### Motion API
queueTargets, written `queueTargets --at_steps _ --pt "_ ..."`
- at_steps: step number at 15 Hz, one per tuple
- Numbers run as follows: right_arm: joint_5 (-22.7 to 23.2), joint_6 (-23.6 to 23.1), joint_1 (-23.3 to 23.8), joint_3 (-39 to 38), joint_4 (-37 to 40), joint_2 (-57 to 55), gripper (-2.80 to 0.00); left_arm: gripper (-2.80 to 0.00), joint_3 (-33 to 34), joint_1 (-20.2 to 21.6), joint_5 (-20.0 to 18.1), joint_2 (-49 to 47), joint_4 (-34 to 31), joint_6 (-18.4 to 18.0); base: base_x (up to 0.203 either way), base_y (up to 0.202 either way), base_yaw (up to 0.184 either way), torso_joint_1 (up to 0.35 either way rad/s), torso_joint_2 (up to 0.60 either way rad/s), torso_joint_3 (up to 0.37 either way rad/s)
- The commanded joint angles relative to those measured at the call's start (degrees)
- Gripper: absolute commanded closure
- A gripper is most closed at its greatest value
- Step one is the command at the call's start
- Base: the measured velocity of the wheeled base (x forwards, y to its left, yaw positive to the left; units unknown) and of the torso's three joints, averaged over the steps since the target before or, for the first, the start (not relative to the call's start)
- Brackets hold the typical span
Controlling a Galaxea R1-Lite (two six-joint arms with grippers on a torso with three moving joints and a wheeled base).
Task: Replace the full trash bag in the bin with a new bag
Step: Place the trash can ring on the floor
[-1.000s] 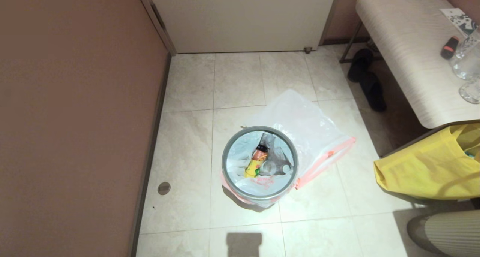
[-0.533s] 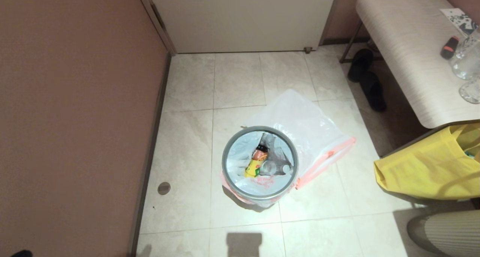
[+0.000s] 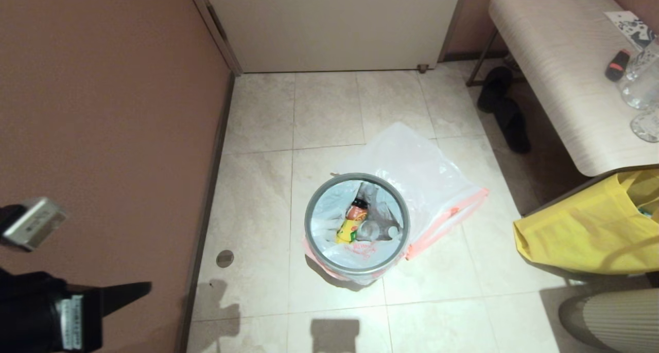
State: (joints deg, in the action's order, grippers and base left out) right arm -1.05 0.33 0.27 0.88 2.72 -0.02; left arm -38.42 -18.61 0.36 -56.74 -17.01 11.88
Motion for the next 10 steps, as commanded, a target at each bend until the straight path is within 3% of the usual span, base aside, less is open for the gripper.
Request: queueTargets --at_steps 1,3,5,10 --pt "0.0 0.0 0.0 0.0 0.0 0.0 0.0 0.0 -1.5 -9.0 4.5 -10.4 0.7 4.8 0.0 0.0 0.0 0.0 0.0 0.0" --pt "0.0 0.0 0.0 0.0 0.0 0.0 0.0 0.0 -3.0 -15.7 11.6 -19.3 3.2 9.8 0.0 0.0 0.0 0.0 0.0 0.0" --pt "0.0 0.0 0.0 0.0 0.0 0.0 0.0 0.0 -5.3 -17.9 15.8 -28.8 4.8 12.2 0.0 0.0 0.0 0.0 0.0 0.0" --pt "0.0 0.0 0.0 0.0 0.0 0.0 0.0 0.0 -8.8 -18.1 19.1 -47.5 14.9 13.8 0.0 0.0 0.0 0.0 0.0 0.0"
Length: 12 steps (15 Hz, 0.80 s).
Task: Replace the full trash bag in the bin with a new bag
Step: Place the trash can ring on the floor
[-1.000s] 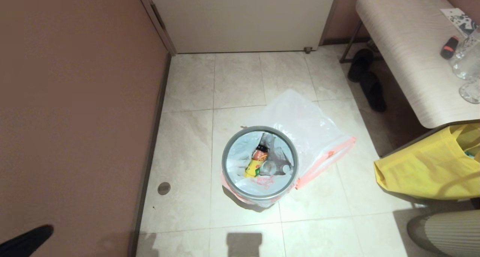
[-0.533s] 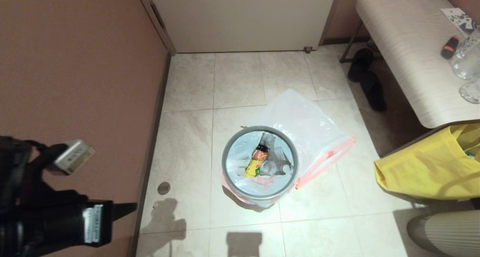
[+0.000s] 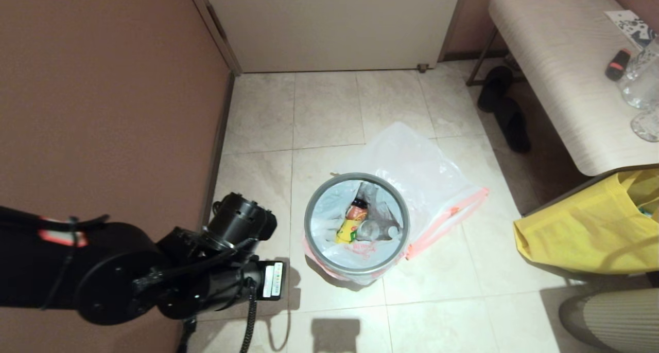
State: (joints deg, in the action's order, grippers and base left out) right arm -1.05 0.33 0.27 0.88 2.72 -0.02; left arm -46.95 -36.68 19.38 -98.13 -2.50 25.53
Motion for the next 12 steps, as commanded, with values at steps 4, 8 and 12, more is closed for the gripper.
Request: queueTargets --at_steps 4,8,12 --pt "0.0 -0.1 0.0 0.0 0.0 0.0 0.0 -2.8 -2.5 1.4 0.4 -13.9 6.9 0.2 0.0 0.0 0.0 0.0 0.0 0.0" --pt "0.0 0.0 0.0 0.0 0.0 0.0 0.0 -2.8 -7.5 2.3 0.4 -16.9 7.5 0.7 0.0 0.0 0.0 0.0 0.0 0.0" --pt "0.0 0.0 0.0 0.0 0.0 0.0 0.0 -2.8 -10.4 2.2 2.8 -19.2 13.6 0.6 0.0 0.0 0.0 0.0 0.0 0.0"
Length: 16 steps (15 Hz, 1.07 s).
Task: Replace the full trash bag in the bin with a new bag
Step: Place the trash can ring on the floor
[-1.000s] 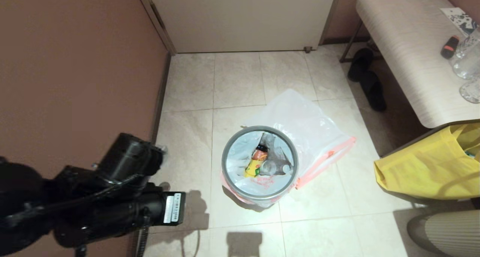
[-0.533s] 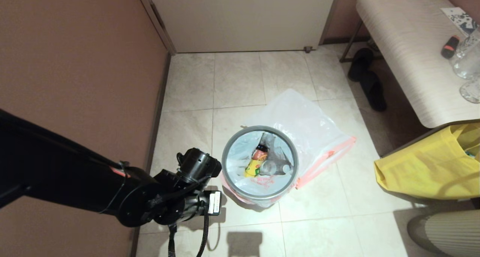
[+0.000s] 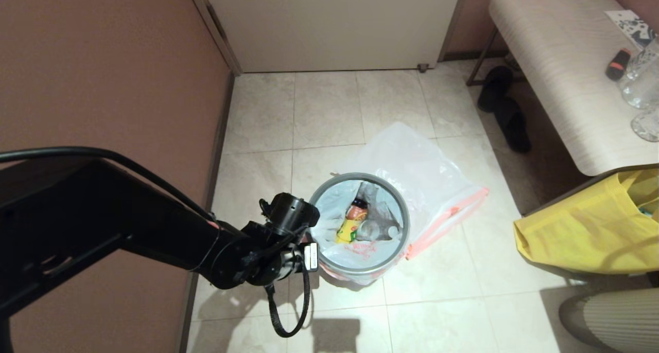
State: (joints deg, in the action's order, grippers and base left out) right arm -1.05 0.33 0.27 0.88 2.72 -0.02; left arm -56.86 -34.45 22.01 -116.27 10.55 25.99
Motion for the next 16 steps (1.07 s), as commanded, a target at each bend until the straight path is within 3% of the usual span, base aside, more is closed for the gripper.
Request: queueTargets --at_steps 1,3,7,8,16 --pt "0.0 0.0 0.0 0.0 0.0 0.0 0.0 -2.8 -1.0 -0.1 2.1 -2.7 1.7 0.2 0.0 0.0 0.0 0.0 0.0 0.0" --pt "0.0 0.0 0.0 0.0 0.0 0.0 0.0 -2.8 -2.4 -0.1 5.6 -5.9 3.6 0.4 0.0 0.0 0.0 0.0 0.0 0.0" --pt "0.0 0.0 0.0 0.0 0.0 0.0 0.0 -2.8 -4.6 -0.1 8.7 -8.0 7.2 0.7 0.0 0.0 0.0 0.0 0.0 0.0" --pt "0.0 0.0 0.0 0.0 0.0 0.0 0.0 0.0 -4.7 -0.1 8.8 -8.2 7.7 0.7 0.0 0.0 0.0 0.0 0.0 0.0" --pt "0.0 0.0 0.0 0.0 0.0 0.0 0.0 0.0 -4.6 0.0 9.9 -8.6 9.9 0.7 0.0 0.0 0.0 0.0 0.0 0.0"
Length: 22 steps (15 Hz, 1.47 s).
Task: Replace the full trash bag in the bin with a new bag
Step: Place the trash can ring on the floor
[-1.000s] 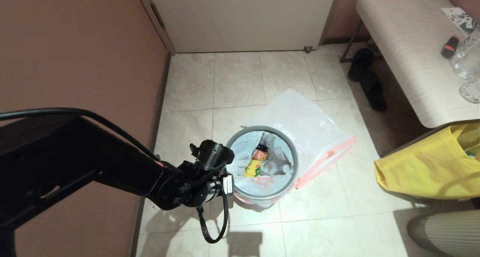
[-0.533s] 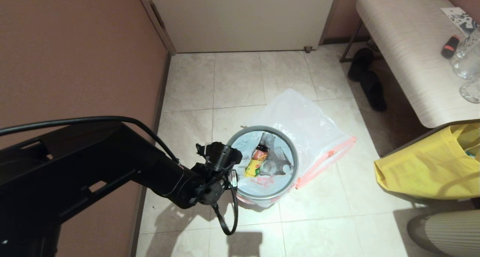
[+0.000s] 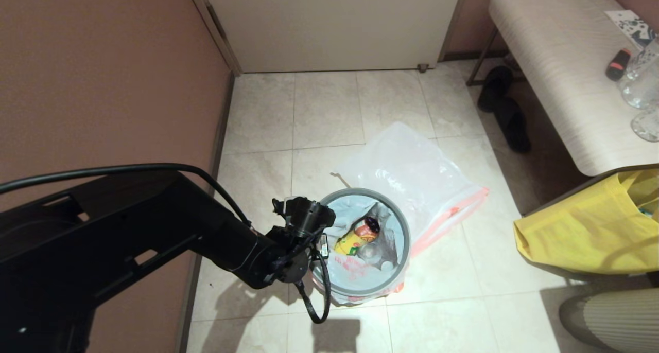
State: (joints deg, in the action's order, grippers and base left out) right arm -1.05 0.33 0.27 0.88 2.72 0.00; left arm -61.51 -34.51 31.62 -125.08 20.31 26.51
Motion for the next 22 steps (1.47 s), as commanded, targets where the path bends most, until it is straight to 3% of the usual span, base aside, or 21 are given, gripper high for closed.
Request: queueTargets --at_steps 1,11,15,20,22 --pt "0.0 0.0 0.0 0.0 0.0 0.0 0.0 0.0 0.2 0.0 0.5 0.6 0.2 0.2 0.0 0.0 0.0 0.0 0.0 0.0" --pt "0.0 0.0 0.0 0.0 0.0 0.0 0.0 0.0 1.3 -1.7 2.5 10.1 -0.8 -0.1 0.0 0.0 0.0 0.0 0.0 0.0" --pt "0.0 0.0 0.0 0.0 0.0 0.0 0.0 0.0 2.7 -1.4 2.9 17.7 -6.7 0.8 0.0 0.0 0.0 0.0 0.0 0.0" --pt "0.0 0.0 0.0 0.0 0.0 0.0 0.0 0.0 8.6 0.0 4.0 27.7 -10.5 1.3 0.0 0.0 0.0 0.0 0.0 0.0" --pt "0.0 0.0 0.0 0.0 0.0 0.0 0.0 0.0 11.6 2.5 5.3 29.8 -10.5 1.3 0.0 0.0 0.0 0.0 0.0 0.0"
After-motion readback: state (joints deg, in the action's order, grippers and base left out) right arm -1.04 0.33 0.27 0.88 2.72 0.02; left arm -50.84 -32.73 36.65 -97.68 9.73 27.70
